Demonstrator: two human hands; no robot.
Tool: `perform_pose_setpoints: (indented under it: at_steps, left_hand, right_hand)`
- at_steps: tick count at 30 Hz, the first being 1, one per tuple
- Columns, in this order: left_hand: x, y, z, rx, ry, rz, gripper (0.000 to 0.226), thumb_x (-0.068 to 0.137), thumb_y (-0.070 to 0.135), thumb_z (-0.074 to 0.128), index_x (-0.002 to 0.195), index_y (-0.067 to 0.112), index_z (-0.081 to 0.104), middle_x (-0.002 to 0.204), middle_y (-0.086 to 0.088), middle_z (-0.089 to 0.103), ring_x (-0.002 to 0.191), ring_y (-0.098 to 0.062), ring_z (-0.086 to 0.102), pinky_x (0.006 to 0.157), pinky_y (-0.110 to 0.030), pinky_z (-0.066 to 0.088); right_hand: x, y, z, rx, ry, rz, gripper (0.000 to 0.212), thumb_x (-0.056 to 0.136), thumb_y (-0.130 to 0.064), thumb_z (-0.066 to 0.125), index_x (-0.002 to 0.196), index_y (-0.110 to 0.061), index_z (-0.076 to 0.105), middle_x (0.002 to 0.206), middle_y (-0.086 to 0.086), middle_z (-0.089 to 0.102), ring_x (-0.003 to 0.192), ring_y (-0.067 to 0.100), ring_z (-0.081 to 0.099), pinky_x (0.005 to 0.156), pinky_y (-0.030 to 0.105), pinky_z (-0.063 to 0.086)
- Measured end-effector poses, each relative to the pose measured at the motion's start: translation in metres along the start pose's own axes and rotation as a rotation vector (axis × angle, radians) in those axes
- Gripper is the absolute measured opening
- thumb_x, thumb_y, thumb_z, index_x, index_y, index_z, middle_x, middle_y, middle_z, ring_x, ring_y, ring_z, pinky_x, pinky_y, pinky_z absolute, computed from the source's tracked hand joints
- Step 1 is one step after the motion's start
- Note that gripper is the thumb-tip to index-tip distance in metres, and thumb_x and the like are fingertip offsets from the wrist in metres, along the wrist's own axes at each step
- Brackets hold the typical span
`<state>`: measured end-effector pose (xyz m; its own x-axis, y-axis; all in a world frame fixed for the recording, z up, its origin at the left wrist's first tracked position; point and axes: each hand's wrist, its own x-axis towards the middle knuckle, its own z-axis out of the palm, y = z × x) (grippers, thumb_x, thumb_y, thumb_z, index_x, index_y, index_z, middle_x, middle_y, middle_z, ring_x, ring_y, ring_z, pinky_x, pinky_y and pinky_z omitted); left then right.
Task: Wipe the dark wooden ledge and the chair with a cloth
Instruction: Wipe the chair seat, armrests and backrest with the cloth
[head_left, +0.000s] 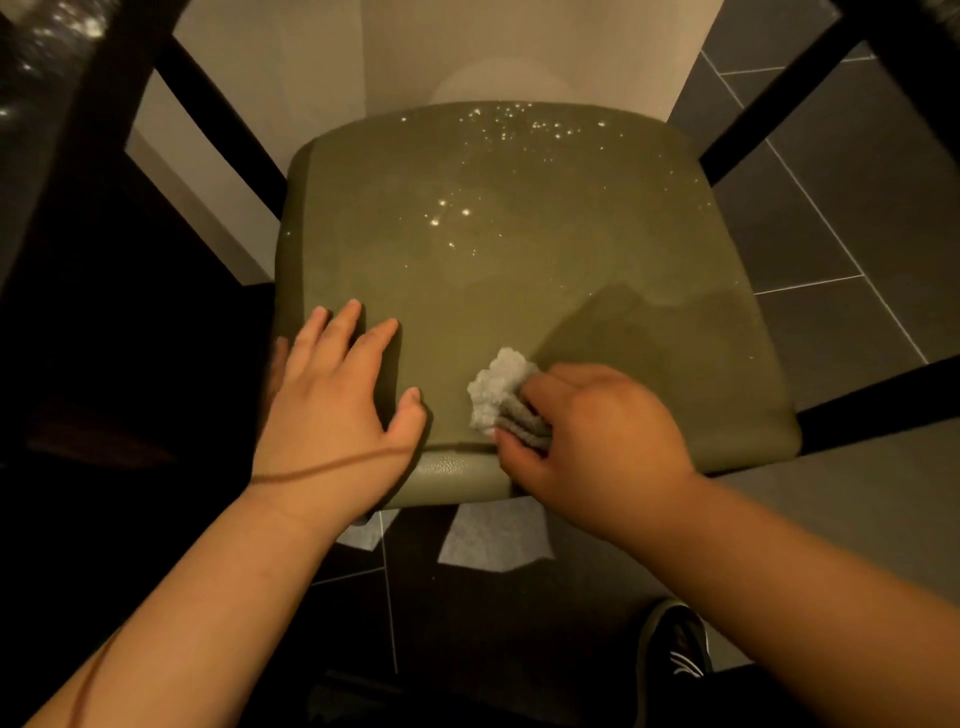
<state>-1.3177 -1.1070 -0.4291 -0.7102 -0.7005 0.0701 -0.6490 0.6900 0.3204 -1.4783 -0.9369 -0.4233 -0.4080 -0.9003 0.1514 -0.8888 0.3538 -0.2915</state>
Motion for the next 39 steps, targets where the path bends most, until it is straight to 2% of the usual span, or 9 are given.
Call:
perform_pose_setpoints:
  at_steps: [5, 11, 15, 18, 24, 30, 32, 36, 39]
  left_hand:
    - [0.014, 0.027, 0.009, 0.012, -0.038, 0.153, 0.070, 0.087, 0.057, 0.046, 0.152, 0.029, 0.050, 0.166, -0.003, 0.037, 0.158, -0.026, 0.021, 0.131, -0.051, 0.011]
    - [0.012, 0.022, 0.013, 0.053, -0.050, 0.164, 0.070, 0.089, 0.058, 0.044, 0.154, 0.030, 0.047, 0.168, -0.003, 0.034, 0.159, -0.025, 0.018, 0.131, -0.048, 0.009]
    - [0.014, 0.023, 0.014, 0.037, -0.047, 0.155, 0.068, 0.089, 0.058, 0.046, 0.151, 0.030, 0.050, 0.166, -0.002, 0.037, 0.158, -0.025, 0.020, 0.131, -0.048, 0.011]
    - [0.013, 0.023, 0.013, 0.017, -0.044, 0.160, 0.068, 0.088, 0.056, 0.047, 0.149, 0.028, 0.053, 0.164, -0.004, 0.040, 0.158, -0.026, 0.022, 0.130, -0.050, 0.014]
    - [0.014, 0.023, 0.012, 0.048, -0.054, 0.181, 0.069, 0.088, 0.058, 0.044, 0.149, 0.027, 0.051, 0.164, -0.006, 0.040, 0.155, -0.029, 0.028, 0.130, -0.050, 0.016]
    - [0.014, 0.025, 0.012, 0.065, -0.052, 0.189, 0.069, 0.088, 0.056, 0.048, 0.147, 0.022, 0.053, 0.161, -0.010, 0.042, 0.152, -0.033, 0.032, 0.128, -0.054, 0.020]
    - [0.014, 0.025, 0.013, 0.090, -0.072, 0.192, 0.069, 0.088, 0.055, 0.047, 0.148, 0.021, 0.050, 0.162, -0.011, 0.041, 0.152, -0.034, 0.031, 0.128, -0.056, 0.019]
    - [0.017, 0.037, 0.013, 0.068, -0.113, 0.178, 0.072, 0.088, 0.060, 0.042, 0.151, 0.025, 0.047, 0.165, -0.012, 0.035, 0.156, -0.035, 0.024, 0.129, -0.059, 0.011]
    - [0.021, 0.057, 0.020, 0.030, -0.119, 0.235, 0.072, 0.088, 0.059, 0.046, 0.152, 0.026, 0.048, 0.168, -0.009, 0.031, 0.158, -0.031, 0.019, 0.130, -0.054, 0.008]
  right_hand:
    - [0.007, 0.035, -0.003, -0.078, 0.070, 0.019, 0.035, 0.084, -0.050, 0.069, 0.072, -0.027, 0.046, 0.070, 0.001, 0.054, 0.067, 0.026, 0.054, 0.062, 0.030, 0.032]
    - [0.005, 0.066, -0.019, -0.176, 0.150, 0.256, 0.038, 0.085, -0.053, 0.066, 0.069, -0.022, 0.048, 0.070, 0.000, 0.051, 0.072, 0.030, 0.056, 0.059, 0.032, 0.026]
    - [-0.008, 0.023, -0.005, -0.029, 0.105, 0.133, 0.031, 0.082, -0.050, 0.066, 0.071, -0.026, 0.050, 0.071, 0.000, 0.056, 0.068, 0.026, 0.057, 0.057, 0.029, 0.032]
    - [-0.010, 0.035, -0.003, -0.065, 0.100, 0.117, 0.030, 0.082, -0.049, 0.066, 0.072, -0.023, 0.056, 0.071, 0.002, 0.058, 0.067, 0.028, 0.058, 0.056, 0.032, 0.039]
    - [-0.003, 0.086, -0.028, -0.182, 0.188, 0.429, 0.039, 0.086, -0.052, 0.065, 0.068, -0.023, 0.047, 0.068, -0.004, 0.043, 0.069, 0.031, 0.056, 0.057, 0.032, 0.028]
    - [-0.015, 0.007, 0.001, -0.041, 0.114, 0.151, 0.025, 0.075, -0.046, 0.069, 0.074, -0.026, 0.054, 0.073, -0.001, 0.059, 0.067, 0.026, 0.059, 0.057, 0.028, 0.033]
    - [-0.012, 0.013, 0.004, -0.047, 0.132, 0.132, 0.025, 0.076, -0.046, 0.067, 0.074, -0.024, 0.057, 0.072, -0.001, 0.059, 0.066, 0.026, 0.059, 0.055, 0.028, 0.037]
    - [-0.011, 0.075, -0.014, -0.237, 0.224, 0.301, 0.031, 0.085, -0.049, 0.061, 0.072, -0.022, 0.055, 0.073, 0.006, 0.060, 0.068, 0.035, 0.061, 0.055, 0.030, 0.031]
    - [-0.011, 0.101, -0.033, -0.239, 0.240, 0.480, 0.036, 0.089, -0.050, 0.063, 0.073, -0.023, 0.046, 0.072, 0.002, 0.049, 0.074, 0.036, 0.059, 0.057, 0.032, 0.029]
